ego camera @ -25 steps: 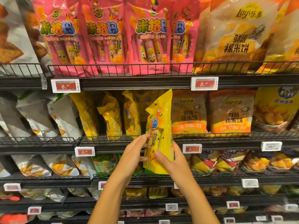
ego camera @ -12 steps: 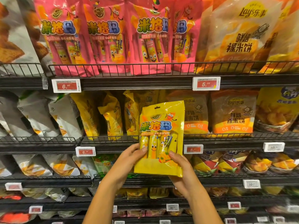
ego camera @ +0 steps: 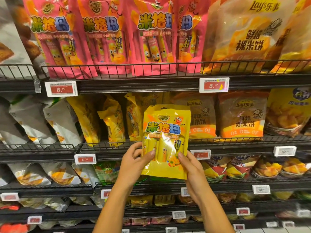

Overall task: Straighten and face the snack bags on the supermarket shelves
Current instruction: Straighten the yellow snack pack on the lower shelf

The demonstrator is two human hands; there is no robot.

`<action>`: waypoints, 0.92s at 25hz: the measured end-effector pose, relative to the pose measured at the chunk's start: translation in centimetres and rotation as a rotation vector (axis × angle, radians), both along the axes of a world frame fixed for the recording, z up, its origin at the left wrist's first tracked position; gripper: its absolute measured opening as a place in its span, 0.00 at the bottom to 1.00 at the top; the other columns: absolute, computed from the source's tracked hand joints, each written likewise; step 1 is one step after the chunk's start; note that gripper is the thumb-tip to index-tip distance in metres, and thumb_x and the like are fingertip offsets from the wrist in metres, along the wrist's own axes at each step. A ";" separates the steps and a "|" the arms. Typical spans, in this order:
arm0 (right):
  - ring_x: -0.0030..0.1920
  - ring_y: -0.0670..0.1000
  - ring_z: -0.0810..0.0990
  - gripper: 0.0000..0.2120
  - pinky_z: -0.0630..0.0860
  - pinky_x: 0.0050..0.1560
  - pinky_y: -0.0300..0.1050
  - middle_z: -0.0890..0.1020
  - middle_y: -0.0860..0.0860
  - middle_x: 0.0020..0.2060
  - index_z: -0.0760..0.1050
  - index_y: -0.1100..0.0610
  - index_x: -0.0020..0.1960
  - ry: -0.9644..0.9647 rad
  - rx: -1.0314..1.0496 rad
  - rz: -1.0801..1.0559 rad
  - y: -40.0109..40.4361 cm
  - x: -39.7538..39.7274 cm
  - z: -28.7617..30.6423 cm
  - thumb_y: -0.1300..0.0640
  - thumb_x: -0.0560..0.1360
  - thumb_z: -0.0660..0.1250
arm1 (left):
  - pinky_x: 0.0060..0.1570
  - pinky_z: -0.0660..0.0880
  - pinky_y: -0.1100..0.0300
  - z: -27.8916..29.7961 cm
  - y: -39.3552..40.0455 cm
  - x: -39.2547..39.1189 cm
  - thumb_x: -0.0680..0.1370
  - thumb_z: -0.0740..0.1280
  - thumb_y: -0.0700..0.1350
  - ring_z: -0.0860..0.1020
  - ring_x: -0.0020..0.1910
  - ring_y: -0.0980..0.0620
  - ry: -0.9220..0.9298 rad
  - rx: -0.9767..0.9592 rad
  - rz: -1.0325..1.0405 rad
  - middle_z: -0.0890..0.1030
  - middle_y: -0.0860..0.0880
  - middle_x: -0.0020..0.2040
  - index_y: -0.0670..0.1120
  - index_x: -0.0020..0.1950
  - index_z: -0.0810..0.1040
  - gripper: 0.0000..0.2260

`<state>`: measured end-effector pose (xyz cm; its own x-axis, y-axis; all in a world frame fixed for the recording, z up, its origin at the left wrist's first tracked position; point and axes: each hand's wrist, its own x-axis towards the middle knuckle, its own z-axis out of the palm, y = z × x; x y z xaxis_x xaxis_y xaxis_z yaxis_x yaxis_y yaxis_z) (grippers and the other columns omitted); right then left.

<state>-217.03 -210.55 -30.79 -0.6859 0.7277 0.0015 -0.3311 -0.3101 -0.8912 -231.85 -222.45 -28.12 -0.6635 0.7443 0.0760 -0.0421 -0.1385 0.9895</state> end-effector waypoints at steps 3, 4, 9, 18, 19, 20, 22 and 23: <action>0.58 0.59 0.84 0.23 0.83 0.53 0.50 0.84 0.58 0.58 0.77 0.56 0.65 -0.003 0.008 -0.015 0.5 -0.2 -0.4 0.50 0.72 0.74 | 0.42 0.78 0.67 0.3 0.3 0.3 0.69 0.78 0.49 0.85 0.50 0.53 0.021 -0.017 0.013 0.86 0.53 0.52 0.52 0.62 0.76 0.24; 0.57 0.58 0.84 0.22 0.83 0.51 0.49 0.85 0.58 0.58 0.77 0.56 0.65 -0.002 -0.001 -0.022 0.7 -0.3 -0.4 0.50 0.73 0.73 | 0.42 0.78 0.67 0.4 0.3 0.3 0.69 0.78 0.51 0.84 0.50 0.54 0.056 -0.029 0.002 0.85 0.54 0.52 0.53 0.62 0.77 0.23; 0.53 0.57 0.85 0.22 0.82 0.49 0.52 0.84 0.60 0.57 0.78 0.59 0.64 0.066 -0.324 0.036 1.4 -0.4 -1.1 0.50 0.73 0.67 | 0.45 0.77 0.67 2.1 0.3 2.0 0.67 0.72 0.65 0.79 0.52 0.61 0.251 -0.083 -0.071 0.80 0.62 0.55 0.72 0.55 0.77 0.17; 0.46 0.58 0.86 0.23 0.81 0.45 0.50 0.86 0.59 0.52 0.84 0.57 0.59 0.128 -0.602 0.034 0.8 -2.6 -2.9 0.46 0.69 0.67 | 0.42 0.77 0.56 3.1 2.0 5.4 0.68 0.65 0.70 0.74 0.48 0.60 0.790 -0.250 0.272 0.71 0.61 0.50 0.62 0.56 0.74 0.21; 0.45 0.57 0.86 0.22 0.81 0.43 0.49 0.86 0.58 0.51 0.85 0.57 0.57 0.133 -0.613 0.030 0.7 -2.7 -3.1 0.46 0.69 0.67 | 0.42 0.77 0.56 3.1 2.1 5.6 0.68 0.65 0.69 0.74 0.48 0.60 0.826 -0.253 0.287 0.71 0.61 0.50 0.60 0.56 0.74 0.22; 0.45 0.57 0.87 0.21 0.82 0.42 0.49 0.86 0.58 0.50 0.86 0.57 0.55 0.138 -0.612 0.029 0.7 -2.8 -3.2 0.46 0.69 0.67 | 0.42 0.76 0.56 3.2 2.2 5.7 0.69 0.65 0.69 0.74 0.49 0.60 0.843 -0.254 0.288 0.71 0.61 0.51 0.59 0.57 0.74 0.22; 0.45 0.57 0.87 0.20 0.82 0.42 0.49 0.86 0.58 0.50 0.86 0.57 0.54 0.148 -0.594 0.037 0.9 -2.8 -3.2 0.46 0.70 0.67 | 0.42 0.76 0.59 3.5 2.2 5.6 0.68 0.65 0.70 0.74 0.48 0.61 0.830 -0.252 0.262 0.71 0.61 0.51 0.60 0.57 0.75 0.23; 0.46 0.57 0.87 0.20 0.82 0.42 0.49 0.86 0.58 0.51 0.86 0.57 0.54 0.153 -0.578 0.045 1.1 -2.7 -3.1 0.46 0.70 0.66 | 0.43 0.75 0.61 3.7 2.2 5.5 0.67 0.65 0.70 0.74 0.49 0.62 0.803 -0.243 0.239 0.71 0.61 0.51 0.62 0.57 0.75 0.22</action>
<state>-219.77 -209.48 -33.91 -0.7390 0.6106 -0.2848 -0.4177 -0.7469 -0.5174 -226.38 -220.29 -24.46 -0.6175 0.6486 0.4450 0.6844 0.1642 0.7103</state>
